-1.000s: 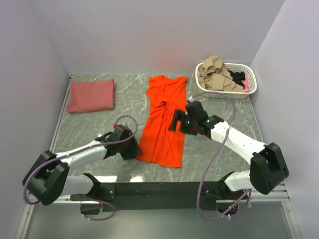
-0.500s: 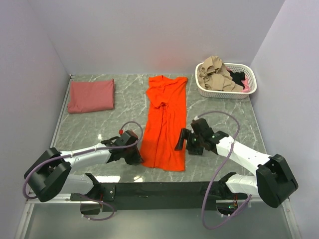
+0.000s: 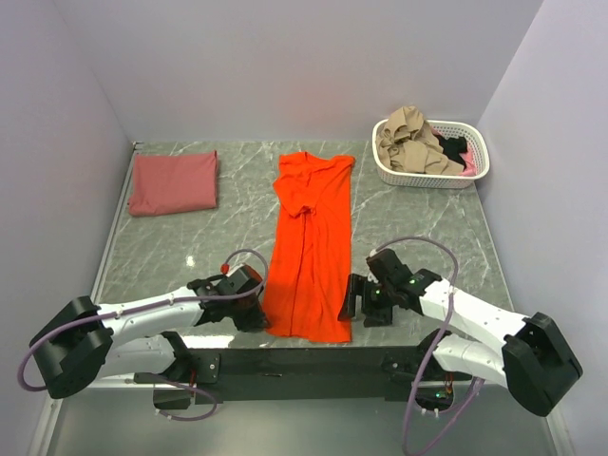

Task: Fold and stack the t-shirts
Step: Fold the tshirt

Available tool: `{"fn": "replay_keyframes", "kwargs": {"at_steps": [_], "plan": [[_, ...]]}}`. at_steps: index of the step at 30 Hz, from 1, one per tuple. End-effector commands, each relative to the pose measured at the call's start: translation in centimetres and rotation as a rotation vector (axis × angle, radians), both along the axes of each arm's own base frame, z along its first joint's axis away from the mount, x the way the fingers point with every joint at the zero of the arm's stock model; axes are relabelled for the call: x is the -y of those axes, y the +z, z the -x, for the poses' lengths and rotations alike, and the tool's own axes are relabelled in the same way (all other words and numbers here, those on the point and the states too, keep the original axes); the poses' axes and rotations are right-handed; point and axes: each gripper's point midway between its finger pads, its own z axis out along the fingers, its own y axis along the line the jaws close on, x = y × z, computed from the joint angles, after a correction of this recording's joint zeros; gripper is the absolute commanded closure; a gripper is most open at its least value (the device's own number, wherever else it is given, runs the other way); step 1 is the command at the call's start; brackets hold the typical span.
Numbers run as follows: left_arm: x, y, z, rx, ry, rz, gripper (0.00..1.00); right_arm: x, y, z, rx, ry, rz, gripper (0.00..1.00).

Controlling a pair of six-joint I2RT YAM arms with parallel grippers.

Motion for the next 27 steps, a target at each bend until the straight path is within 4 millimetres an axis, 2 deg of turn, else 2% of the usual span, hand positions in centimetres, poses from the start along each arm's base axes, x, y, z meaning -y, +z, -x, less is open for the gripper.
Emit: {"fn": "replay_keyframes", "kwargs": {"at_steps": [1, 5, 12, 15, 16, 18, 22, 27], "plan": [[-0.6, -0.5, 1.3, -0.039, 0.014, -0.053, 0.86, -0.5, 0.6, 2.5, -0.063, 0.048, -0.038, 0.15], [-0.3, -0.8, 1.6, -0.048, 0.015, -0.037, 0.87, -1.2, 0.4, 3.8, -0.095, 0.071, -0.072, 0.18], [-0.4, -0.9, 1.9, -0.044, 0.016, -0.026, 0.87, -1.1, -0.6, 4.5, -0.115, 0.053, -0.064, 0.28], [-0.5, -0.8, 1.9, -0.037, 0.019, -0.028, 0.87, -1.5, -0.7, 4.1, -0.105, 0.056, -0.071, 0.39], [-0.5, -0.6, 1.9, -0.035, 0.017, -0.030, 0.87, -1.8, -0.7, 4.1, -0.107, 0.062, -0.081, 0.50], [-0.4, -0.4, 1.8, -0.029, 0.016, -0.023, 0.87, -2.1, -0.6, 4.1, -0.112, 0.073, -0.088, 0.58], [0.4, 0.1, 1.4, -0.011, -0.001, 0.008, 0.87, -3.0, 0.2, 3.3, -0.057, 0.107, -0.102, 1.00], [1.1, 1.3, 0.4, 0.033, -0.033, -0.004, 0.88, -3.9, 2.4, 0.8, 0.053, 0.121, -0.099, 1.00]]}}
